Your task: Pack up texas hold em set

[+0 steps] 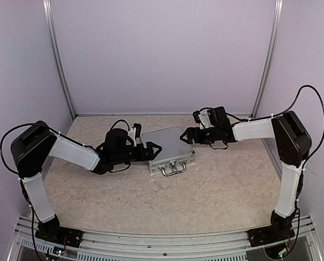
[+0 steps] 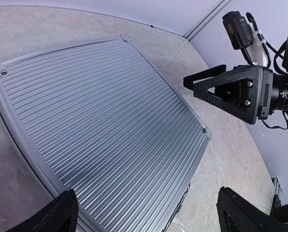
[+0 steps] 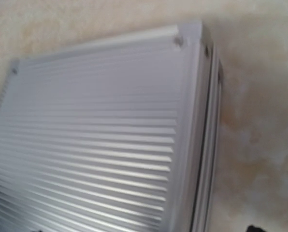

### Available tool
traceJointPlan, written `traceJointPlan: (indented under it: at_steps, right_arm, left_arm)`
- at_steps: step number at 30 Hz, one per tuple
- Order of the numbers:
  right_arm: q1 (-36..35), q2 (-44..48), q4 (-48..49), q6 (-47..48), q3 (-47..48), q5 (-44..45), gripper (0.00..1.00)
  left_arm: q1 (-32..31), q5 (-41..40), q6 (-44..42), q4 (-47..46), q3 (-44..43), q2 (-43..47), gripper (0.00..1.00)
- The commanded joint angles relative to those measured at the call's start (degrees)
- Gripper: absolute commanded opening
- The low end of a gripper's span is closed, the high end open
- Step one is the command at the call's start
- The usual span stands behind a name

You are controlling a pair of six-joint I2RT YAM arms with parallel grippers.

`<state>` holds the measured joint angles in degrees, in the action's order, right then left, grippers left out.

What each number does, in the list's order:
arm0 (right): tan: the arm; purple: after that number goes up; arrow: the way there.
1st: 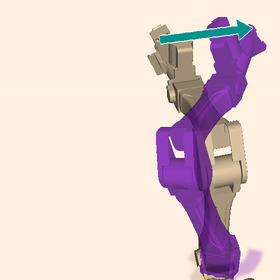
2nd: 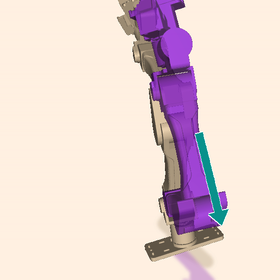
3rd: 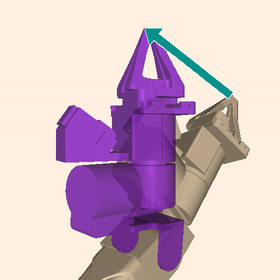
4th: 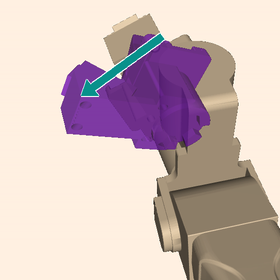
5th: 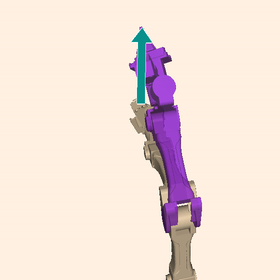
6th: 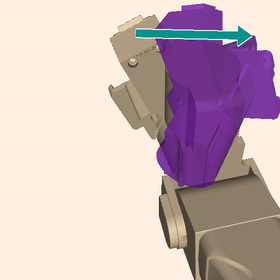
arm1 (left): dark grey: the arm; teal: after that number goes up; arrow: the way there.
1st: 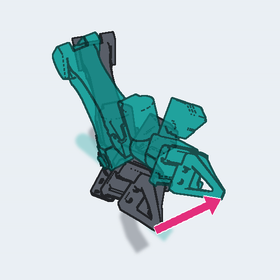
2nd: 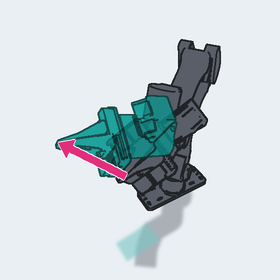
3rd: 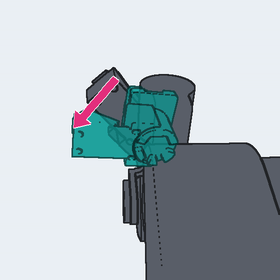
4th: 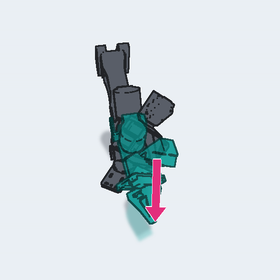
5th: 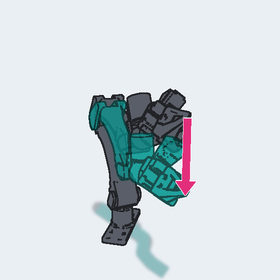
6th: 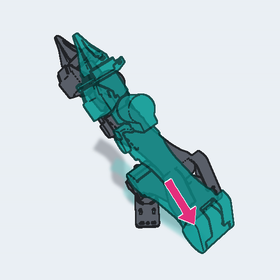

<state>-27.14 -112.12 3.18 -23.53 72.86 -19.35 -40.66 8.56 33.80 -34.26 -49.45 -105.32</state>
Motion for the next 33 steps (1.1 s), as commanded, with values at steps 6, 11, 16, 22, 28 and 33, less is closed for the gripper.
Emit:
traceJointPlan:
  at_steps: [6,11,16,22,28,33]
  right_arm:
    - [0.51,-4.19,-0.43,0.14,-0.03,-3.48,0.91]
    - [0.54,-4.40,-0.04,-0.02,-0.51,-4.36,0.91]
    - [0.52,-5.07,0.71,-0.57,-0.74,-5.40,0.91]
    - [0.53,-5.67,1.20,-0.72,-1.00,-5.96,0.90]
    - [0.50,-5.80,0.98,-0.48,-0.80,-6.69,0.88]
    - [0.53,-5.62,0.71,0.10,-1.15,-6.99,0.86]
  left_arm:
    - [0.08,-5.09,2.91,6.01,-1.11,-3.25,0.99]
    - [-1.20,-7.50,3.65,-0.60,4.27,0.28,0.99]
    - [-1.88,-10.06,2.60,-4.78,7.73,5.87,0.99]
    - [-1.79,-9.19,2.55,2.07,1.74,2.06,0.99]
    - [-1.46,-5.25,3.96,3.63,-2.36,-4.88,0.99]
    - [-0.36,-2.56,5.84,3.76,-2.35,-7.57,0.99]
